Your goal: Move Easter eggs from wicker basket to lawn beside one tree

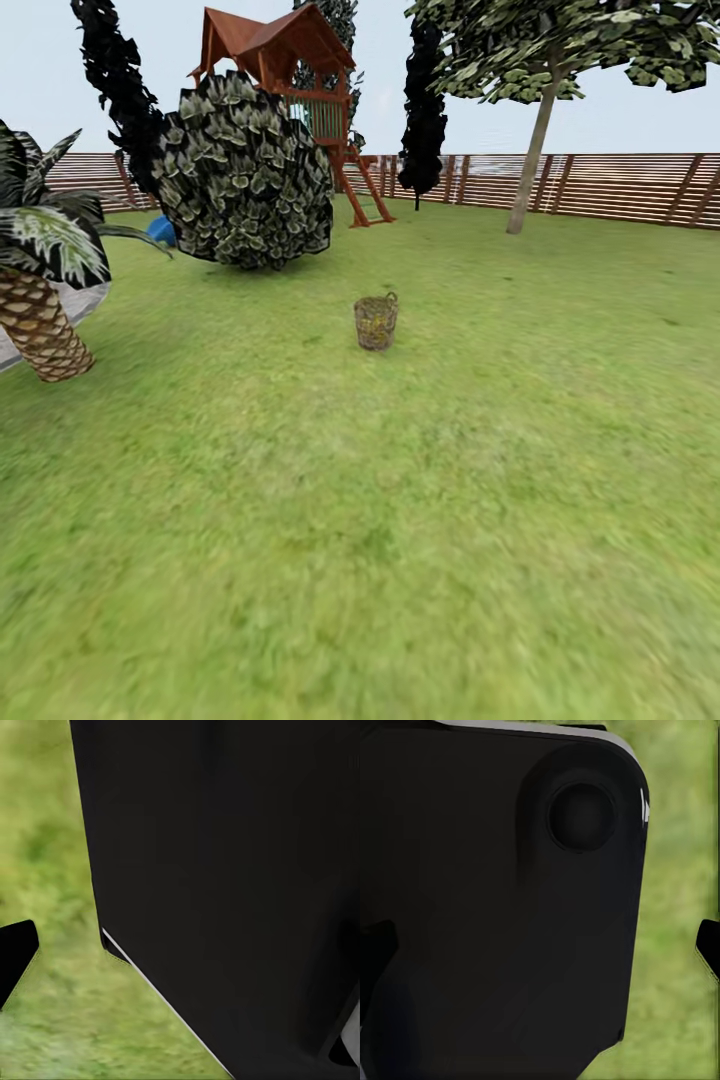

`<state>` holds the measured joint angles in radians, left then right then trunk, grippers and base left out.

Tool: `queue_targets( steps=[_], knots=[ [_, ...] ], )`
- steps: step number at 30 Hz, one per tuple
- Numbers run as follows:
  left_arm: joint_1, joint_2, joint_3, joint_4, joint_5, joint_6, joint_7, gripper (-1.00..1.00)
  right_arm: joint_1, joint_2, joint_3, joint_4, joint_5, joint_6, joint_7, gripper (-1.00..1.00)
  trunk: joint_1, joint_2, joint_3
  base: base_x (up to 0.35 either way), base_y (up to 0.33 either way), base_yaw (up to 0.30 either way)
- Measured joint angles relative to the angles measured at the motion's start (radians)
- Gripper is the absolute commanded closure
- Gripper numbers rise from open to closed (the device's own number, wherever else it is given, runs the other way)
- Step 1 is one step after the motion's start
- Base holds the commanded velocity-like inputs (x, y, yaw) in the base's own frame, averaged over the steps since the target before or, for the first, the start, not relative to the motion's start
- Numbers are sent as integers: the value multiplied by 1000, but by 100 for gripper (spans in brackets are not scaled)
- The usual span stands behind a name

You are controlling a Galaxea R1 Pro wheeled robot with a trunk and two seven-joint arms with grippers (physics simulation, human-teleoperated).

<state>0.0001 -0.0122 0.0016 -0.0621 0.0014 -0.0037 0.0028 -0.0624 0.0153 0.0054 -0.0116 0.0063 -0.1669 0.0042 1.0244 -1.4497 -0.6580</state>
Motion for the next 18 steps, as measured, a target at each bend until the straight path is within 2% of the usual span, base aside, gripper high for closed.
queue_targets(
  steps=[18],
  knots=[
    [0, 0, 0, 0, 0, 0, 0, -100, 0, 0, 0, 6, -3, 2, 0, -100, 0, 0, 0, 340, 0, 0]
  ],
)
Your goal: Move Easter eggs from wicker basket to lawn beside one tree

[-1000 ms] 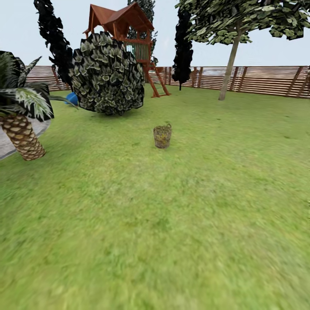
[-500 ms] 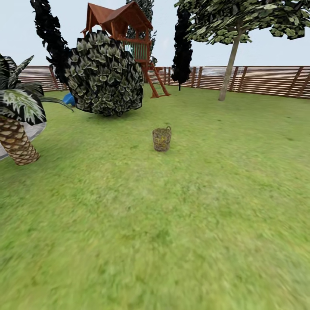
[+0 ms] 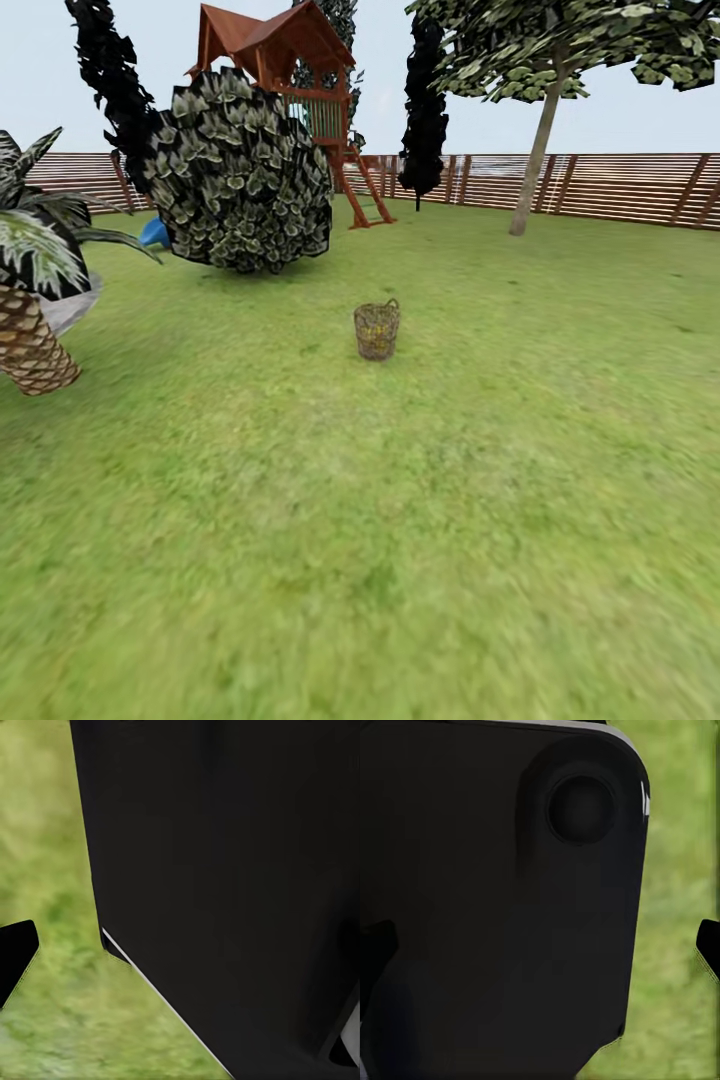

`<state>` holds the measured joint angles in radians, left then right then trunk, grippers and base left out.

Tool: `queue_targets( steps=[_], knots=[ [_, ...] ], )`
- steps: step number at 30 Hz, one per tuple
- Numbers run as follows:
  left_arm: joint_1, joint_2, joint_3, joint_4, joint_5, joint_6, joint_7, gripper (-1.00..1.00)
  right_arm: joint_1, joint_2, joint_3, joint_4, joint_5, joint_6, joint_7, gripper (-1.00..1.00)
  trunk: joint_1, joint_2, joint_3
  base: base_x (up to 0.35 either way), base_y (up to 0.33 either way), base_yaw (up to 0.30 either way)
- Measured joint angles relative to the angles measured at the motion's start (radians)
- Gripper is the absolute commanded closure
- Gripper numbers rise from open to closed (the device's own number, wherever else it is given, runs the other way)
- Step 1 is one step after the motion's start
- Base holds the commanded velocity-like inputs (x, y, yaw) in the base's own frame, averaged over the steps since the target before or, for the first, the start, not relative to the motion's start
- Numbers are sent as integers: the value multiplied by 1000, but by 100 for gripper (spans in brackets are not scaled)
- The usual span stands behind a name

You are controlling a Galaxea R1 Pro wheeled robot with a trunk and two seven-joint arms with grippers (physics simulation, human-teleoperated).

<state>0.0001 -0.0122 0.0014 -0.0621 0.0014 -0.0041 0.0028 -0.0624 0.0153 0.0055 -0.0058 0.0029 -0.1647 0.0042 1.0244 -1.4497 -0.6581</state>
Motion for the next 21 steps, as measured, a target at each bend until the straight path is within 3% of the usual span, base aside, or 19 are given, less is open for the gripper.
queue_targets(
  steps=[21],
  knots=[
    [0, 0, 0, 0, 0, 0, 0, -100, 0, 2, 0, 0, -3, -2, 0, -100, 0, 0, 0, 340, 0, 0]
  ],
)
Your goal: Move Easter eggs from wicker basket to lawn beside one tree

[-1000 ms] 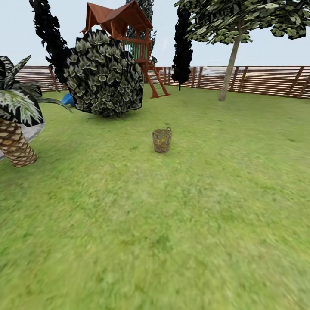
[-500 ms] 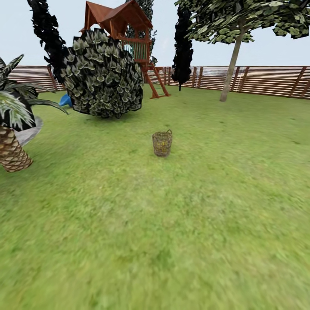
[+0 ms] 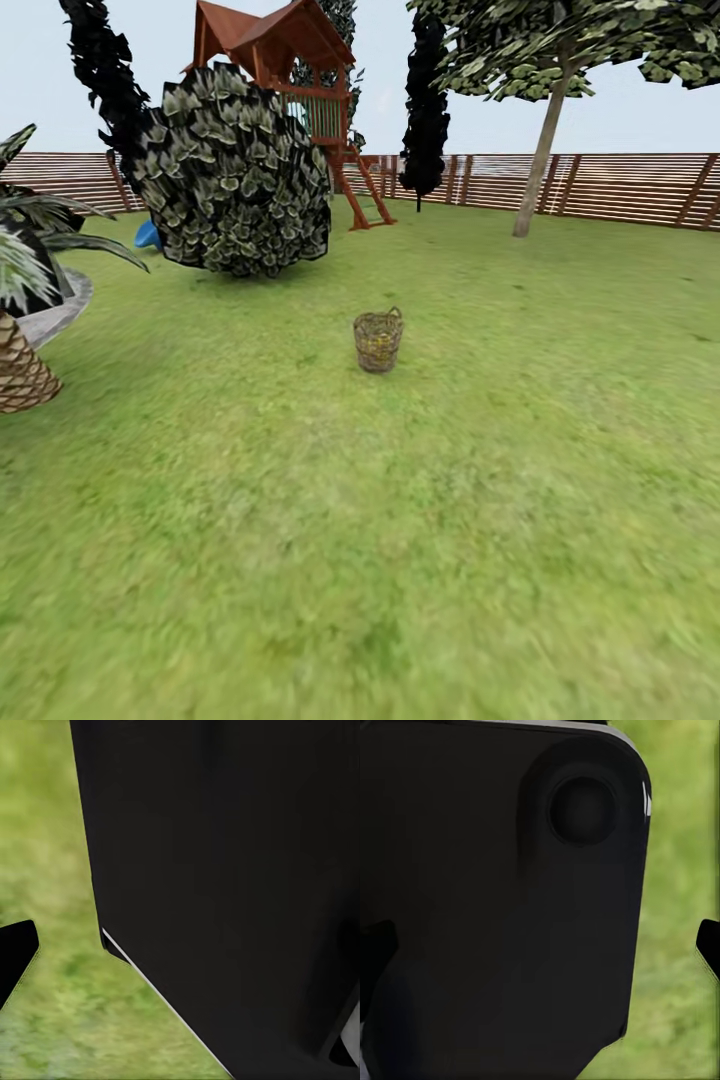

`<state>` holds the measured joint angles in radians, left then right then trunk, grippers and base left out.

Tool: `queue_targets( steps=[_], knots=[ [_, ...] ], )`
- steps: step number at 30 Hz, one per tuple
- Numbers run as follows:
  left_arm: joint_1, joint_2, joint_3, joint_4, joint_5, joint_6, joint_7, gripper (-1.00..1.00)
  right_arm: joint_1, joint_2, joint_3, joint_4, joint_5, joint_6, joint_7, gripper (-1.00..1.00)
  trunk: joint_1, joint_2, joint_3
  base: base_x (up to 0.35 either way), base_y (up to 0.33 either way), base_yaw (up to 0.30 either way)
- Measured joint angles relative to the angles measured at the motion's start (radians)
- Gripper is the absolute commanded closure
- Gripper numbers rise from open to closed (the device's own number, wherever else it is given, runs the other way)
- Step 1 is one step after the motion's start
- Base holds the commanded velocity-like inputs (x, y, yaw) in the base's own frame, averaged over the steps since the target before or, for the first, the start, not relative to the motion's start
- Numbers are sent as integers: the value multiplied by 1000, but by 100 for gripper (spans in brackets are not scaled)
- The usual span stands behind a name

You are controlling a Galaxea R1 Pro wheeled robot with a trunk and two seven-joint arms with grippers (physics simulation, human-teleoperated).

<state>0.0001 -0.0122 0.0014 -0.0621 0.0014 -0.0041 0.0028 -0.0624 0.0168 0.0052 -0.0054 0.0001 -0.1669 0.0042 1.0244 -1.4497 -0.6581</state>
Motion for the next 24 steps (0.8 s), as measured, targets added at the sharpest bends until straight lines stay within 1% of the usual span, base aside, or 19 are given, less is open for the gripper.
queue_targets(
  steps=[24],
  knots=[
    [0, 0, 0, 0, 0, 1, 0, -100, 0, 2, 1, 3, 7, 0, 0, -100, 0, 0, 0, 340, 0, 0]
  ],
)
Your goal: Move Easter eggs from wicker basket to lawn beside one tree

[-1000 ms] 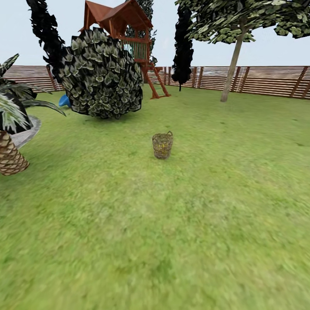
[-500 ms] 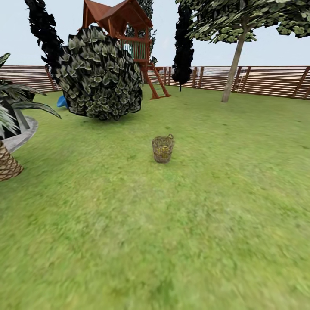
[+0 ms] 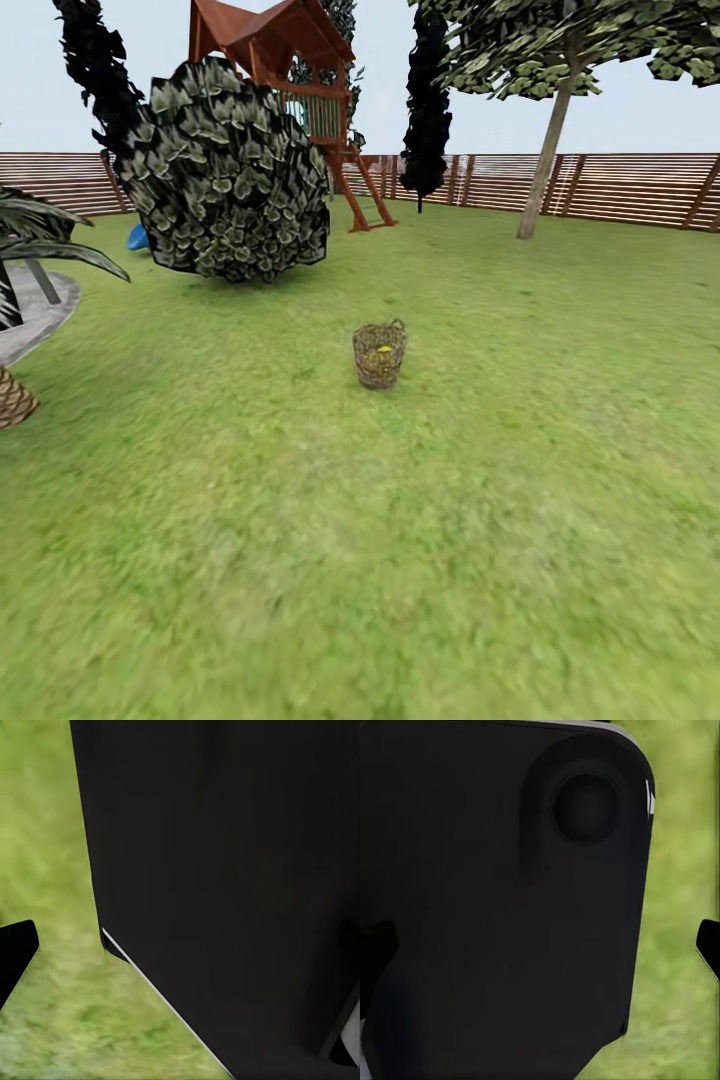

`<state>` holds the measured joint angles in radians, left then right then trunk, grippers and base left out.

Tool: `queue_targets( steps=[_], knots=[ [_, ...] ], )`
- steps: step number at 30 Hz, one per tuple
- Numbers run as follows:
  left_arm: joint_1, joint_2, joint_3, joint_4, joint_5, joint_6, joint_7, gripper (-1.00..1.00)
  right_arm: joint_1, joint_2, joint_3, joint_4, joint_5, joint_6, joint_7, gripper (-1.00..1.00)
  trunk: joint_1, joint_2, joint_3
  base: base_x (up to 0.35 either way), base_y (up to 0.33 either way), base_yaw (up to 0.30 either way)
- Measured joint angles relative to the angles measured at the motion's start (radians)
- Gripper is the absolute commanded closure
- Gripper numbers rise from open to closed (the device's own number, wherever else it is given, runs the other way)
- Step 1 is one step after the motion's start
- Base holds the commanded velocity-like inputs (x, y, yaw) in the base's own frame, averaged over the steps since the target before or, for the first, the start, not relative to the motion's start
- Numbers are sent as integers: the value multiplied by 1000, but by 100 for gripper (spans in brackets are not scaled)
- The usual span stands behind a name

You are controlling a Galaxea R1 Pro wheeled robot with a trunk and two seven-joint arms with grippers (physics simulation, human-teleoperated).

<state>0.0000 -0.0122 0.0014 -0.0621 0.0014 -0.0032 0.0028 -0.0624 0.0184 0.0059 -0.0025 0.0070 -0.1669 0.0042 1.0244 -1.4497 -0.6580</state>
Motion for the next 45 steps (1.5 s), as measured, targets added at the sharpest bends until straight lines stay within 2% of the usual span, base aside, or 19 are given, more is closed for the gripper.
queue_targets(
  steps=[45],
  knots=[
    [0, 0, 0, 0, 0, 0, 0, -100, 0, 0, 0, 0, -1, 0, 0, -100, 0, 0, 0, 340, 0, 0]
  ],
)
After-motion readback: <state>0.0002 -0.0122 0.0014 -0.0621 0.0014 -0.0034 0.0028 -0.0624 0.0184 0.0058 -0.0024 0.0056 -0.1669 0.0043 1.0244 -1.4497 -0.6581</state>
